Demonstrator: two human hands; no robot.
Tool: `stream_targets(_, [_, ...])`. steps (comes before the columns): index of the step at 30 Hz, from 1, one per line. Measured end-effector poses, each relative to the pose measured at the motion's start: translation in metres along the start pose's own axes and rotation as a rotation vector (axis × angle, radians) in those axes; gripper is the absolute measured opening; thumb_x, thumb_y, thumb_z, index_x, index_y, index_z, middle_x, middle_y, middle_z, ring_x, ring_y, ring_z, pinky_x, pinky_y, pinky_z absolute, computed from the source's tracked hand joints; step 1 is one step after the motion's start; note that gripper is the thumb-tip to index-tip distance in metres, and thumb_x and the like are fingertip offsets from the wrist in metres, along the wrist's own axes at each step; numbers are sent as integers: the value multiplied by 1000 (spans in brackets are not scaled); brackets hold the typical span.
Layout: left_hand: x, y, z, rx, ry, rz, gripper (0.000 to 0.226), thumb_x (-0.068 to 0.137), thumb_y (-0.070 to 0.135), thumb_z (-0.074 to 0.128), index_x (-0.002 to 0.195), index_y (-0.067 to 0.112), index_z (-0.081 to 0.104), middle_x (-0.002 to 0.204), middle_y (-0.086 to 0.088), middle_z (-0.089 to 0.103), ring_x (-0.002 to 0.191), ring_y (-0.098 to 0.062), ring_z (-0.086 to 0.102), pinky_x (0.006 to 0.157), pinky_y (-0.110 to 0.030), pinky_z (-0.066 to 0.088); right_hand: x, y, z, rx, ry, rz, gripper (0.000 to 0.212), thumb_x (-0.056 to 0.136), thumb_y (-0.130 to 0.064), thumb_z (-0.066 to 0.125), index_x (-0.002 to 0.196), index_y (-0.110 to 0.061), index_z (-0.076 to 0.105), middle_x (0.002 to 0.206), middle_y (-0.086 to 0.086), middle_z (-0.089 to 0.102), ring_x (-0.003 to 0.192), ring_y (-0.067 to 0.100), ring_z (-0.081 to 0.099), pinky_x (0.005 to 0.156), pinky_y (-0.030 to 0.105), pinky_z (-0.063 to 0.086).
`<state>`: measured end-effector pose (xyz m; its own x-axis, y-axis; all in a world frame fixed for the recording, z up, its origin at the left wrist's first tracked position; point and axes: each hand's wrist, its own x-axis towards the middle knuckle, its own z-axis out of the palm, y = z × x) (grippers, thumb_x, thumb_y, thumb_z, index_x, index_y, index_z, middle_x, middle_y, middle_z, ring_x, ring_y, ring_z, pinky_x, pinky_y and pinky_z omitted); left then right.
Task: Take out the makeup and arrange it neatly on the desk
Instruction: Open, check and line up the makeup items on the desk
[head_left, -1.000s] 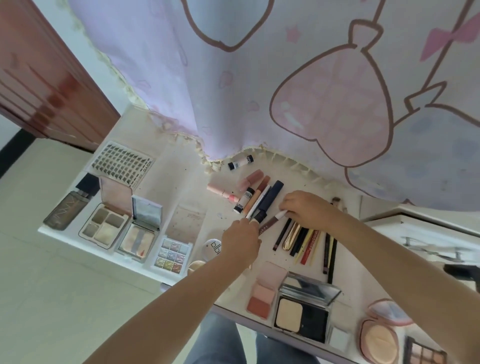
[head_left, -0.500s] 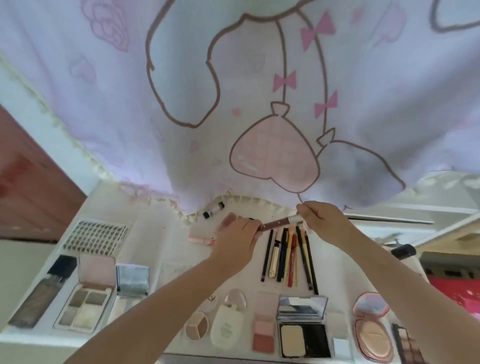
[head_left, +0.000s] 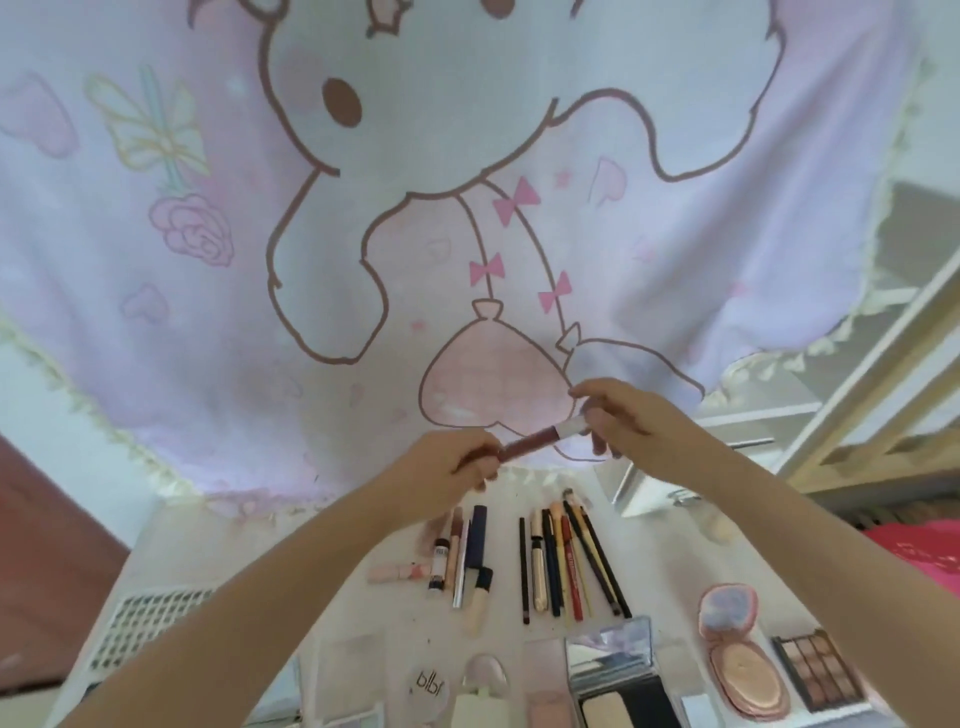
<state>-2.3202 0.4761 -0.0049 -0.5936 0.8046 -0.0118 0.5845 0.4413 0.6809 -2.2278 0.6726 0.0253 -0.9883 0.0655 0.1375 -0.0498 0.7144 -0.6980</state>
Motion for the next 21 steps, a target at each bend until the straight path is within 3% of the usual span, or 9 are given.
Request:
stream_targets(3, [9, 5, -5, 197, 176, 65, 17, 95, 23, 43, 99, 17, 59, 74, 8, 52, 61, -2, 44, 58, -11, 34, 8, 4, 0, 68, -9, 201, 34, 95, -29, 37, 72, -16, 57, 33, -10, 49, 29, 1, 40, 38, 5, 30])
stream_targets(6, [16, 2, -5, 462, 324, 132, 24, 97, 28, 37, 102, 19, 59, 74, 6, 50, 68, -9, 42, 65, -19, 30, 11, 7, 6, 68, 37, 220, 39, 95, -24, 42, 58, -12, 50, 28, -10, 43, 27, 3, 34, 37, 7, 29])
stream_targets(8, [16, 2, -3, 539, 342, 143, 24, 96, 28, 39, 103, 18, 60, 77, 6, 50, 78, -13, 44, 70, -23, 29, 11, 6, 9, 209, 173, 171, 33, 91, -14, 50, 58, -17, 50, 35, -12, 45, 32, 1, 37, 41, 8, 32])
stream_targets(10, [14, 4, -1, 654, 352, 230, 16, 88, 23, 57, 96, 13, 67, 82, 3, 61, 87, -21, 54, 74, -30, 41, 9, 5, 11, 333, 260, 81, 28, 86, -2, 55, 67, -23, 58, 51, -11, 52, 41, -2, 46, 48, 6, 38])
stream_targets(12, [16, 0, 1, 686, 406, 302, 12, 76, 17, 72, 84, 8, 71, 79, -4, 67, 79, -27, 60, 66, -35, 50, 7, 6, 13, 372, 262, 25, 31, 83, 6, 56, 75, -24, 60, 67, -6, 55, 50, -4, 52, 55, 5, 41])
stream_targets(15, [17, -6, 4, 642, 310, 180, 29, 95, 30, 42, 112, 15, 61, 103, -1, 61, 98, -20, 48, 86, -27, 38, 7, 4, 11, 480, 174, 101, 18, 87, -7, 54, 91, -25, 57, 71, -3, 60, 49, 3, 57, 51, 14, 46])
stream_targets(16, [18, -11, 5, 637, 313, 170, 34, 97, 33, 35, 117, 16, 57, 108, 1, 59, 102, -17, 45, 88, -24, 34, 9, 4, 9, 476, 156, 155, 10, 90, -16, 51, 89, -23, 57, 65, -4, 62, 44, 6, 54, 46, 17, 44])
stream_targets(18, [20, -13, 5, 636, 302, 177, 35, 98, 33, 32, 119, 16, 54, 112, 0, 56, 104, -16, 44, 89, -22, 34, 12, 7, 7, 318, 140, 211, 28, 94, -24, 45, 68, -18, 53, 44, -6, 58, 33, 5, 45, 39, 15, 36])
stream_targets(21, [21, -11, 5, 617, 289, 195, 34, 98, 31, 32, 119, 15, 54, 112, 0, 54, 103, -14, 44, 86, -19, 36, 12, 8, 5, 234, 153, 142, 29, 91, -5, 49, 68, -21, 56, 53, -9, 57, 39, 0, 49, 41, 9, 37])
